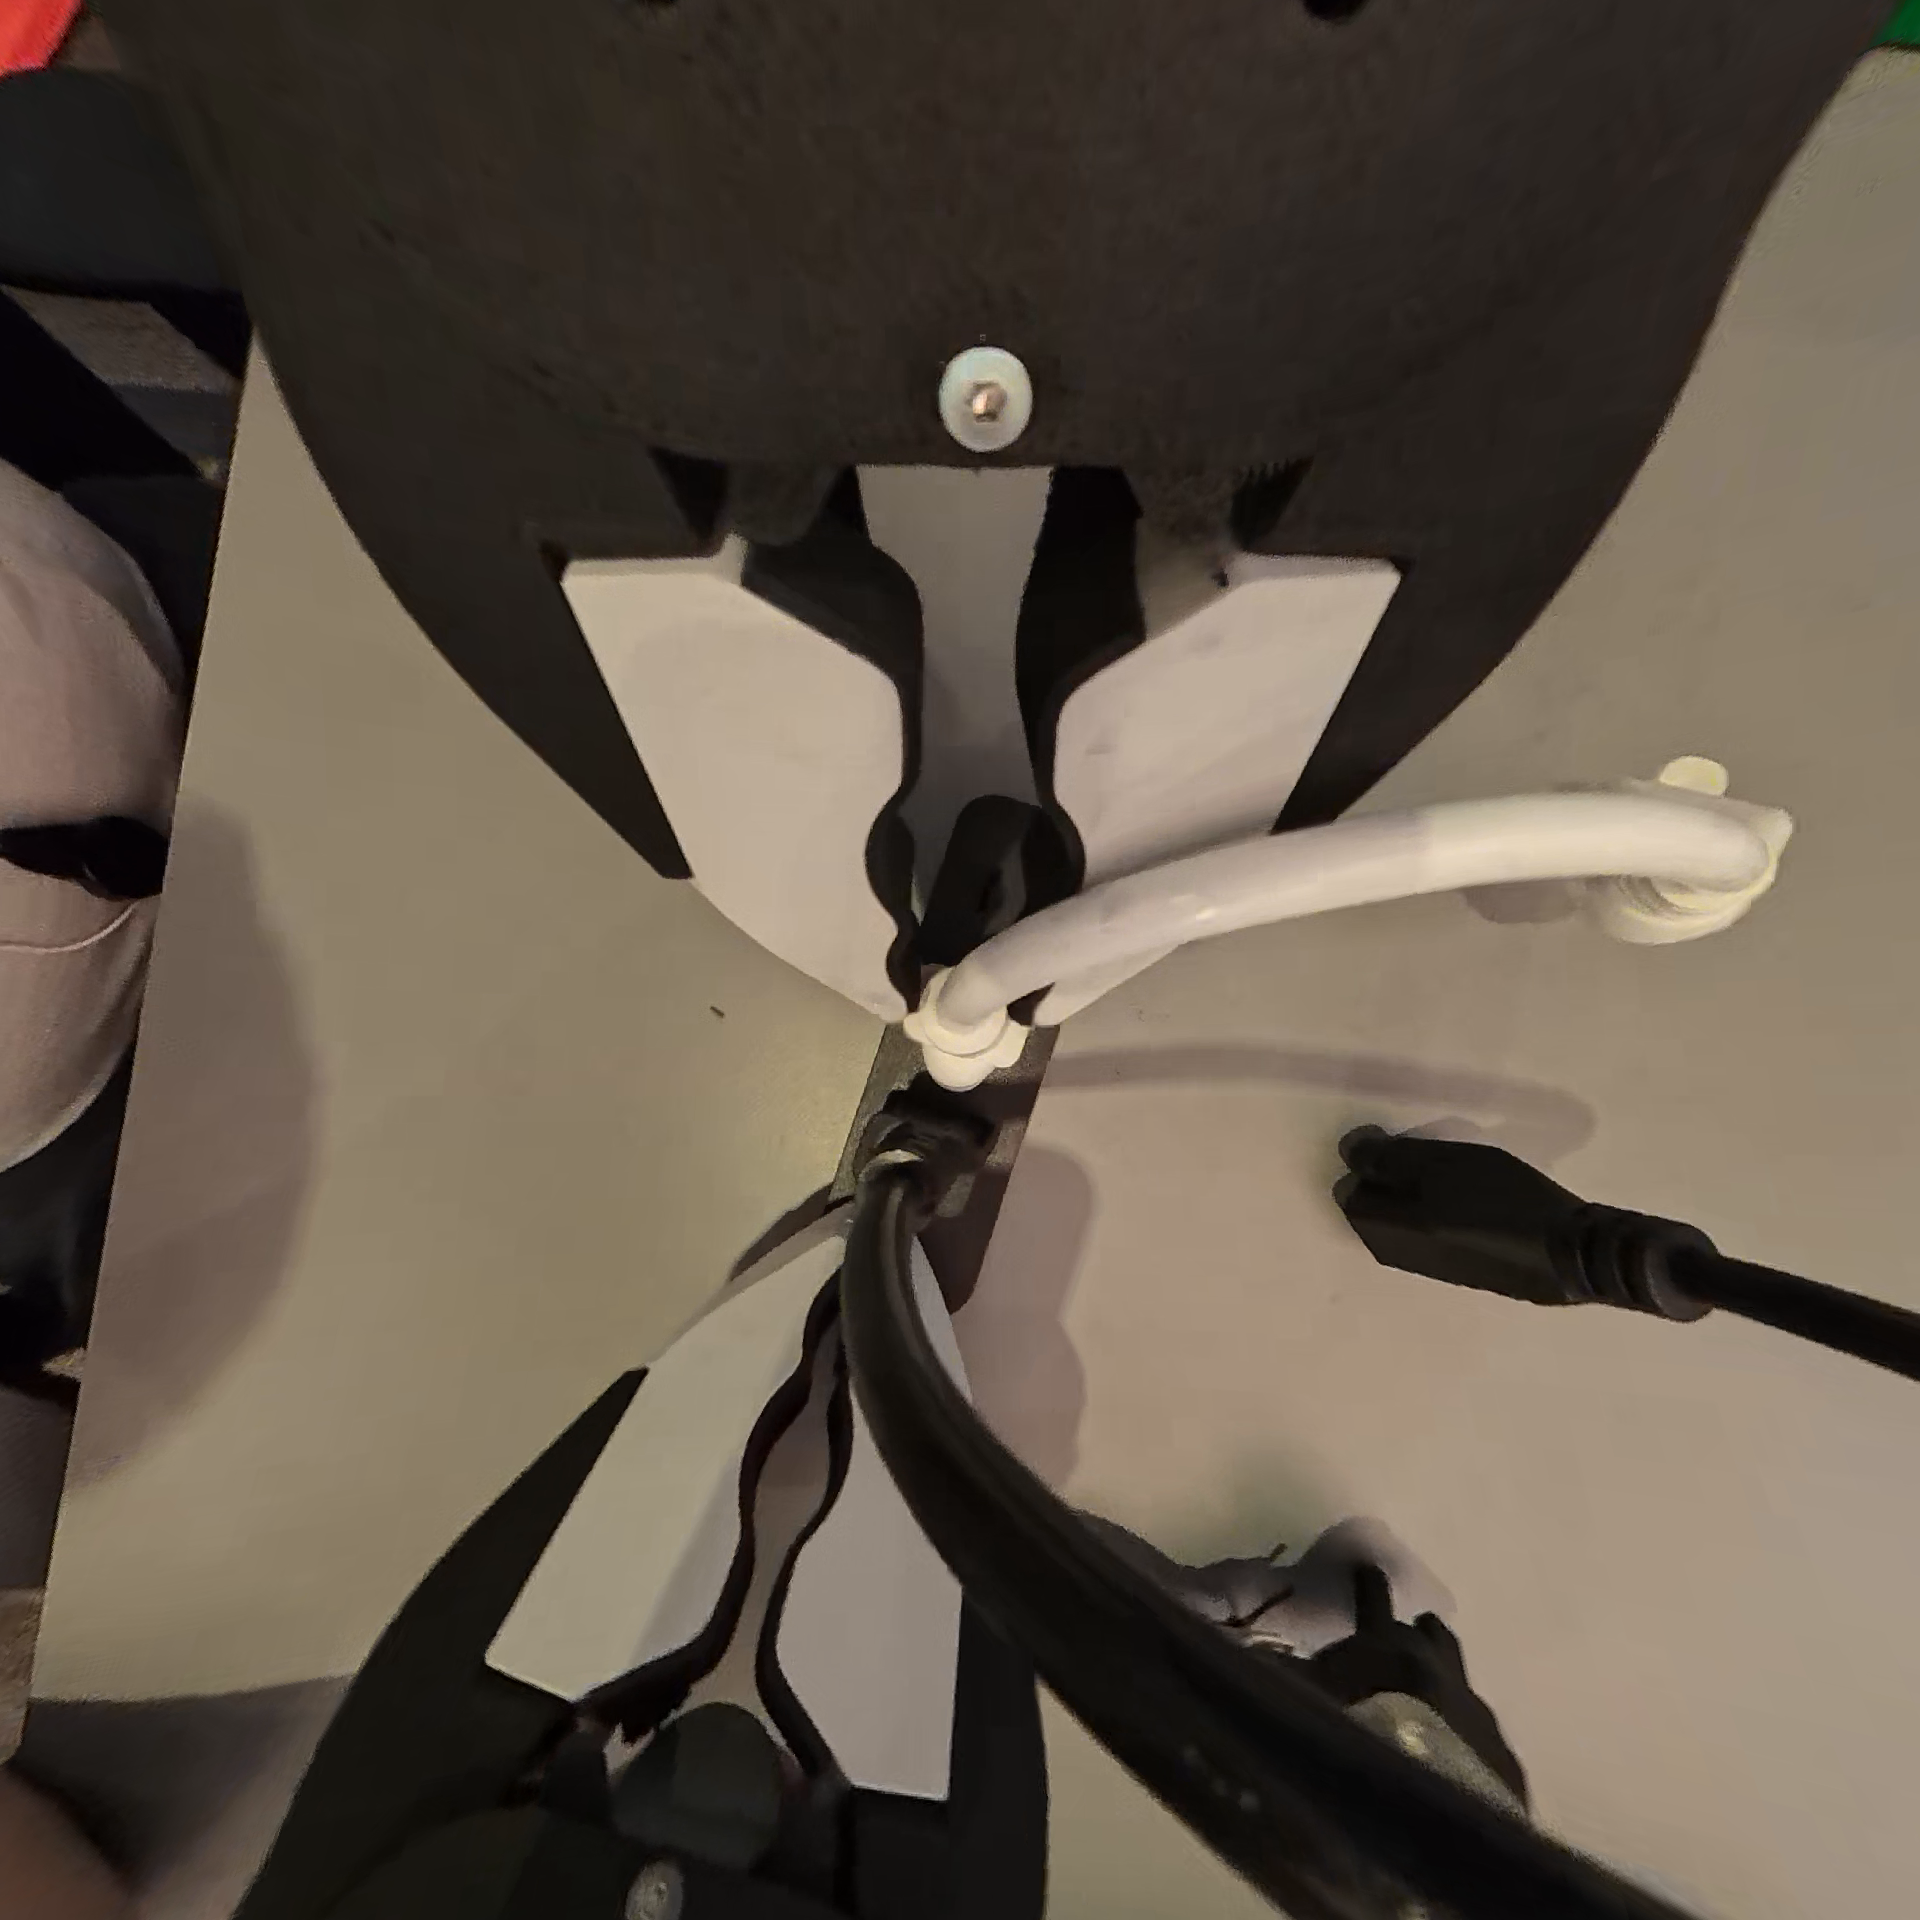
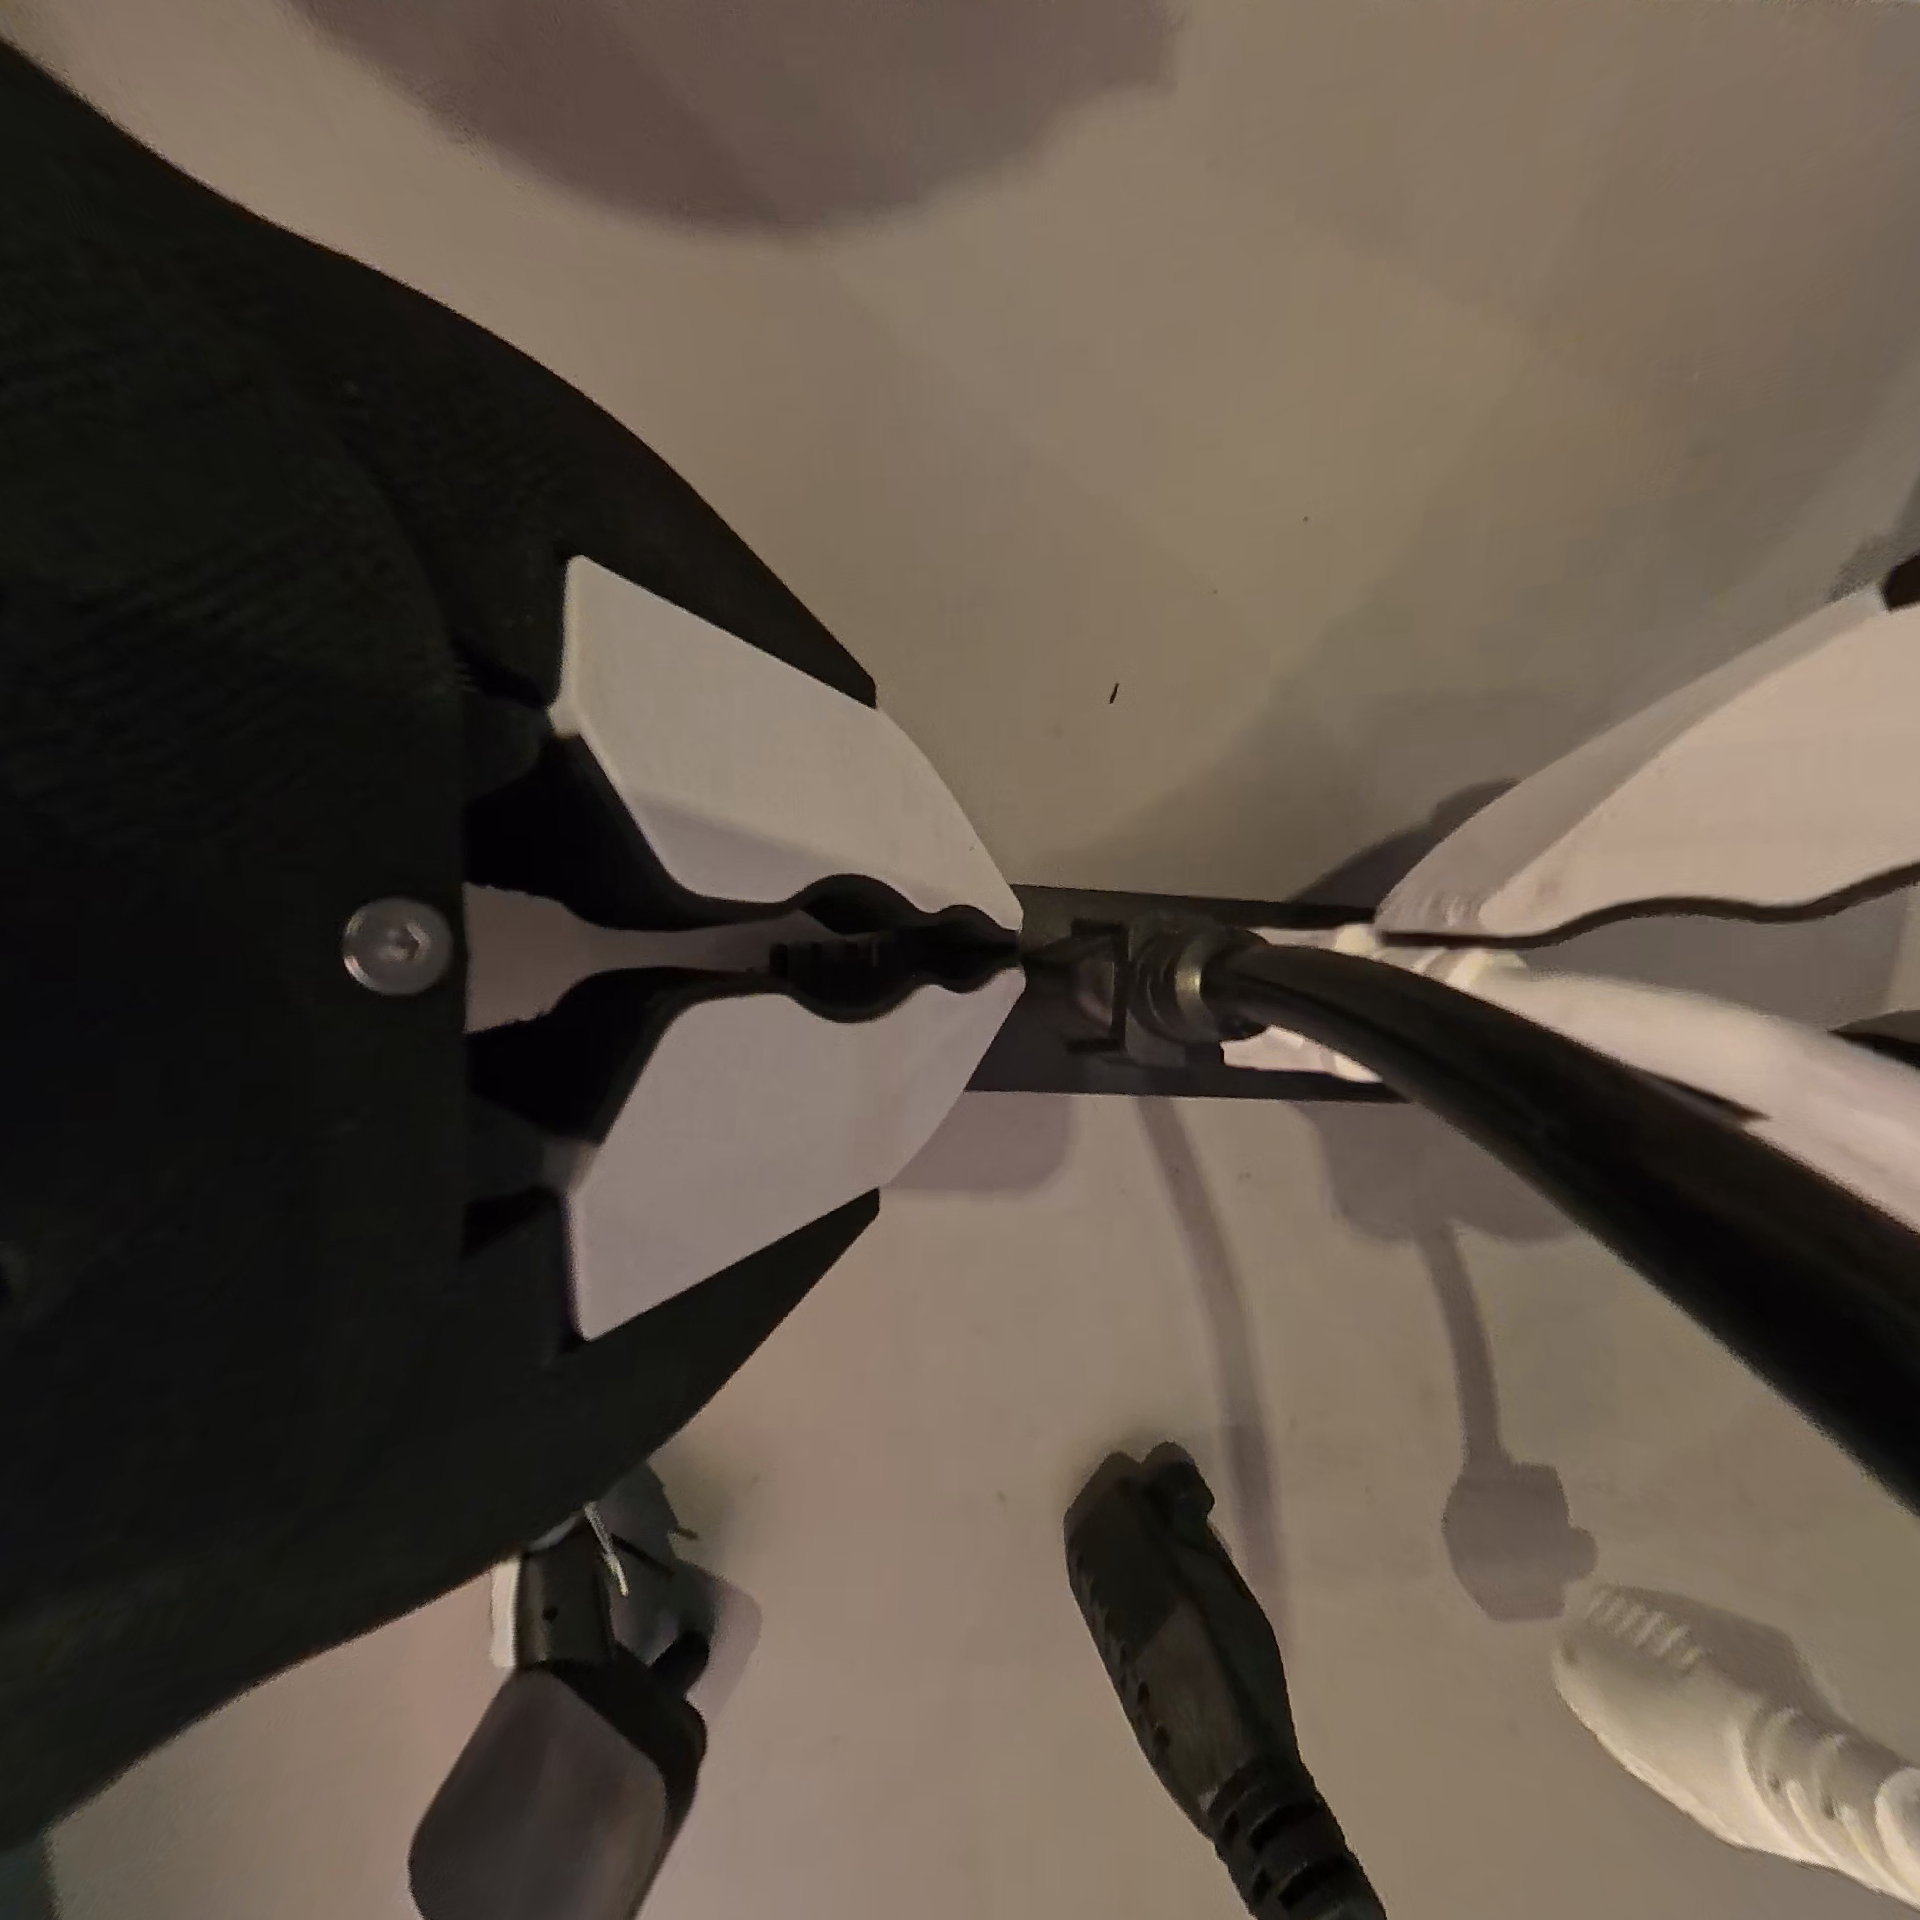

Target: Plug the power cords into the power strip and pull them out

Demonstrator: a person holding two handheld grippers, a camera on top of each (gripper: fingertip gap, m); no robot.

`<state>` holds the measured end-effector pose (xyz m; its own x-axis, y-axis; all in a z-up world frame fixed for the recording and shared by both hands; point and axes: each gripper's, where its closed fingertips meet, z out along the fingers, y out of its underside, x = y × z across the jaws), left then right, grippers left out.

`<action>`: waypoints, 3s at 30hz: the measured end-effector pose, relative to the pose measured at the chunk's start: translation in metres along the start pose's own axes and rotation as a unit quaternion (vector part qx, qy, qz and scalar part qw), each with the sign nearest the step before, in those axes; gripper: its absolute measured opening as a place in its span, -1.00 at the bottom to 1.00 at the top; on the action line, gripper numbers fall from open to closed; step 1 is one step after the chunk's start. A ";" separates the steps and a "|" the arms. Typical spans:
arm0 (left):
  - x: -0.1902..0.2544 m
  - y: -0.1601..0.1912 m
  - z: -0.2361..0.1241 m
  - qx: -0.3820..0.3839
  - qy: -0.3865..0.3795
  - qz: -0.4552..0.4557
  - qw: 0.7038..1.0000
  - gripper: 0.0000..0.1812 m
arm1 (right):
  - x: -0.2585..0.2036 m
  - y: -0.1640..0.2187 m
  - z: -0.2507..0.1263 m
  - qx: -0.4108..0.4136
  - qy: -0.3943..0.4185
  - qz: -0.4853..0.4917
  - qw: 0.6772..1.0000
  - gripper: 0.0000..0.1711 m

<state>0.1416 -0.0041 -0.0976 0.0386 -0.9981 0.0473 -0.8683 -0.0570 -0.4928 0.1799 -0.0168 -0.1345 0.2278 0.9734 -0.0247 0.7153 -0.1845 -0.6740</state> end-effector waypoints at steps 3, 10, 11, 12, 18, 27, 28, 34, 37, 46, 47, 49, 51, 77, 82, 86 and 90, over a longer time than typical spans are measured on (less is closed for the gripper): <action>-0.003 -0.003 0.001 0.009 -0.005 -0.021 1.000 -0.84 | 0.000 0.000 0.000 -0.005 -0.002 0.001 1.000 -0.97; -0.005 -0.003 0.003 -0.018 -0.005 0.037 0.999 -0.84 | -0.001 0.000 0.001 -0.013 -0.009 0.006 1.000 -0.96; -0.005 -0.003 0.003 -0.029 -0.005 0.042 0.999 -0.84 | -0.001 0.000 0.001 -0.013 -0.009 0.006 1.000 -0.97; -0.005 -0.003 0.003 -0.040 -0.004 0.050 0.998 -0.84 | -0.001 0.000 0.001 -0.015 -0.009 0.005 1.000 -0.97; -0.005 -0.003 0.004 -0.054 0.000 0.061 0.997 -0.84 | -0.002 0.000 0.001 -0.022 -0.008 0.002 1.000 -0.97; -0.005 -0.002 0.005 -0.089 0.004 0.084 0.992 -0.84 | -0.003 0.000 0.002 -0.050 -0.010 -0.004 0.999 -0.97; -0.005 -0.002 0.005 -0.091 0.000 0.086 0.992 -0.84 | -0.003 0.000 0.002 -0.051 -0.011 -0.002 0.999 -0.97; -0.005 -0.002 0.006 -0.076 -0.003 0.085 0.993 -0.83 | -0.004 0.000 0.002 -0.051 -0.016 -0.002 0.999 -0.97; -0.005 -0.002 0.006 -0.068 0.006 0.080 0.994 -0.84 | -0.004 0.000 0.002 -0.052 -0.016 -0.002 0.999 -0.98; -0.003 -0.001 0.006 -0.004 -0.016 0.084 0.996 -0.83 | -0.006 0.000 0.002 -0.052 -0.016 -0.002 0.999 -0.98; -0.003 -0.001 0.007 -0.003 -0.016 0.085 0.996 -0.83 | -0.006 0.000 0.002 -0.054 -0.016 -0.002 0.998 -0.98; -0.003 -0.001 0.007 0.000 -0.014 0.088 0.996 -0.83 | -0.006 0.000 0.002 -0.057 -0.016 -0.003 0.998 -0.98; -0.003 -0.001 0.007 0.019 -0.009 0.082 0.996 -0.83 | -0.007 -0.001 0.002 -0.061 -0.015 -0.002 0.998 -0.98; -0.015 -0.021 -0.009 0.269 0.035 -0.005 0.963 -0.68 | 0.006 -0.022 -0.023 0.111 0.028 -0.017 0.993 -0.98; -0.007 -0.024 0.002 0.251 0.070 0.011 0.965 -0.85 | 0.011 0.004 -0.010 0.034 0.041 -0.012 0.999 -0.97; -0.007 -0.020 0.009 0.227 0.053 0.034 0.972 -0.84 | 0.007 0.004 -0.008 0.035 0.030 -0.012 0.999 -0.97; -0.007 -0.018 0.011 0.229 0.055 0.033 0.971 -0.82 | 0.006 0.003 -0.014 0.048 0.030 -0.010 0.998 -0.97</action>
<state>0.1627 0.0039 -0.0989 -0.0844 -0.9930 0.0826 -0.5548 -0.0220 -0.8317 0.1926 -0.0130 -0.1268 0.2555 0.9663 0.0324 0.6543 -0.1481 -0.7415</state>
